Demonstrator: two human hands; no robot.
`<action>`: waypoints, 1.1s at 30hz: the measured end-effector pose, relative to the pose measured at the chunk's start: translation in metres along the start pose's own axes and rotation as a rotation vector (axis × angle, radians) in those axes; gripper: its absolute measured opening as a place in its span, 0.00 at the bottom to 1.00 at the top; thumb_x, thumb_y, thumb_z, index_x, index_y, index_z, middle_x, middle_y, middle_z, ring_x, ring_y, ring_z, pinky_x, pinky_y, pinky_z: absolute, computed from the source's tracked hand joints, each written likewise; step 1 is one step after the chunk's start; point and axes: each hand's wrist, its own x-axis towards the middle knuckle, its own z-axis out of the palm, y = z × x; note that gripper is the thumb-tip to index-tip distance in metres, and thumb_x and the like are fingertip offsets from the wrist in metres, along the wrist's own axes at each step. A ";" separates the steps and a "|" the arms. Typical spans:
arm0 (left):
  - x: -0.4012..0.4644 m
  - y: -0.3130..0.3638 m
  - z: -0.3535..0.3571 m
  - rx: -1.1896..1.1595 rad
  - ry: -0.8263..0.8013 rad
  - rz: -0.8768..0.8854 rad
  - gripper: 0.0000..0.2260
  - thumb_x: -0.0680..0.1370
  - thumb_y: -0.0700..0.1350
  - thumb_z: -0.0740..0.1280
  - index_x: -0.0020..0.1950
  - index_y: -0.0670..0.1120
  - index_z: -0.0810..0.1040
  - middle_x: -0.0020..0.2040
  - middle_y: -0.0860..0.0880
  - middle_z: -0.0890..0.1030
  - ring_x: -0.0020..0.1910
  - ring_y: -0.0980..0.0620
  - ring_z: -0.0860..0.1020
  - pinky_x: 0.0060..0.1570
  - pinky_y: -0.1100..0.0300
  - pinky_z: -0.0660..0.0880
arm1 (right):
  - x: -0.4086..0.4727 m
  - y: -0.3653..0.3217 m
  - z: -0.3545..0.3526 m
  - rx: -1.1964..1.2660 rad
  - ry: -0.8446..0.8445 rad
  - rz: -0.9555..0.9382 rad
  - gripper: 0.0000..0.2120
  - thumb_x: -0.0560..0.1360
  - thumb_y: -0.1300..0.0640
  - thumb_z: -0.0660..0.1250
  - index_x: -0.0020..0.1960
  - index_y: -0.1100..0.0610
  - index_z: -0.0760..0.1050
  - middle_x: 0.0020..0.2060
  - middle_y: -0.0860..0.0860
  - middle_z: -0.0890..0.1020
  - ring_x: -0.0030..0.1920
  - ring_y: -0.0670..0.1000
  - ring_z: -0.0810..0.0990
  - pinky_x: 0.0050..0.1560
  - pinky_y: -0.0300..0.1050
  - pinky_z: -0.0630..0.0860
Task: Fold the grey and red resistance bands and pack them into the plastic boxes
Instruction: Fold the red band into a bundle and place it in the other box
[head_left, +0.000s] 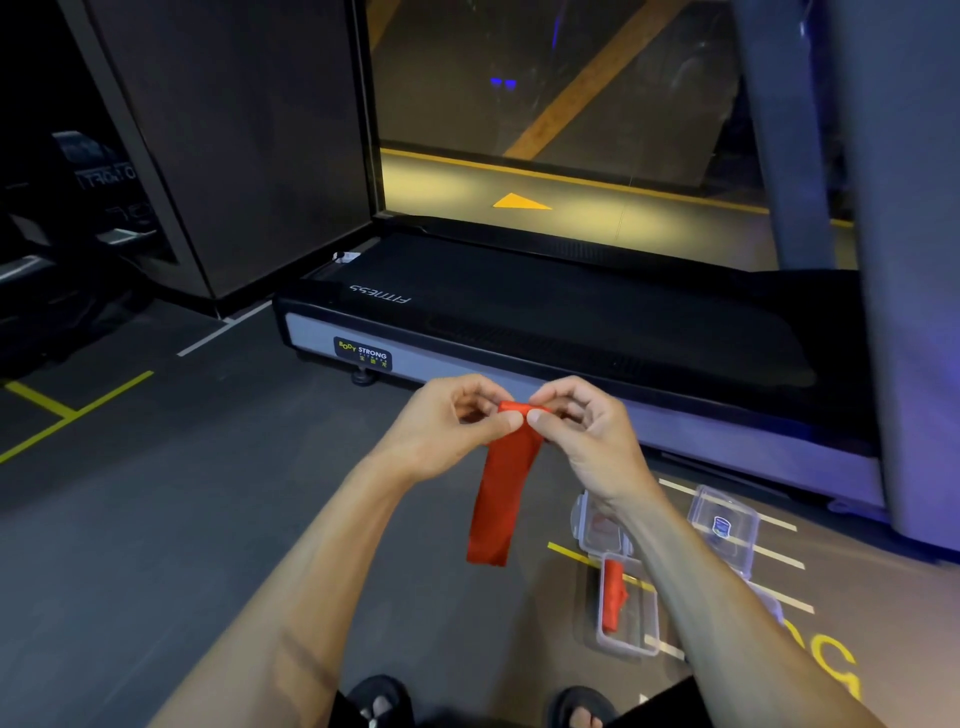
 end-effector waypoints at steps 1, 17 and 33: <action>0.000 0.001 0.001 0.003 0.017 0.006 0.07 0.77 0.40 0.75 0.53 0.41 0.83 0.42 0.41 0.82 0.42 0.52 0.82 0.45 0.57 0.81 | 0.000 0.000 0.000 -0.009 -0.006 -0.007 0.05 0.76 0.68 0.72 0.50 0.60 0.80 0.39 0.48 0.84 0.43 0.46 0.81 0.50 0.44 0.77; 0.004 -0.003 0.003 -0.003 0.088 0.047 0.04 0.75 0.38 0.76 0.49 0.44 0.85 0.38 0.45 0.81 0.42 0.47 0.82 0.53 0.41 0.82 | 0.002 0.004 -0.008 -0.110 0.000 -0.035 0.04 0.77 0.64 0.73 0.51 0.59 0.83 0.46 0.54 0.87 0.47 0.52 0.85 0.53 0.46 0.81; 0.000 -0.001 0.001 -0.015 0.075 0.092 0.06 0.75 0.36 0.76 0.51 0.41 0.84 0.44 0.35 0.82 0.41 0.50 0.80 0.49 0.53 0.78 | 0.002 0.001 -0.002 -0.031 -0.032 -0.034 0.05 0.78 0.67 0.70 0.53 0.61 0.81 0.41 0.52 0.85 0.44 0.48 0.83 0.50 0.42 0.80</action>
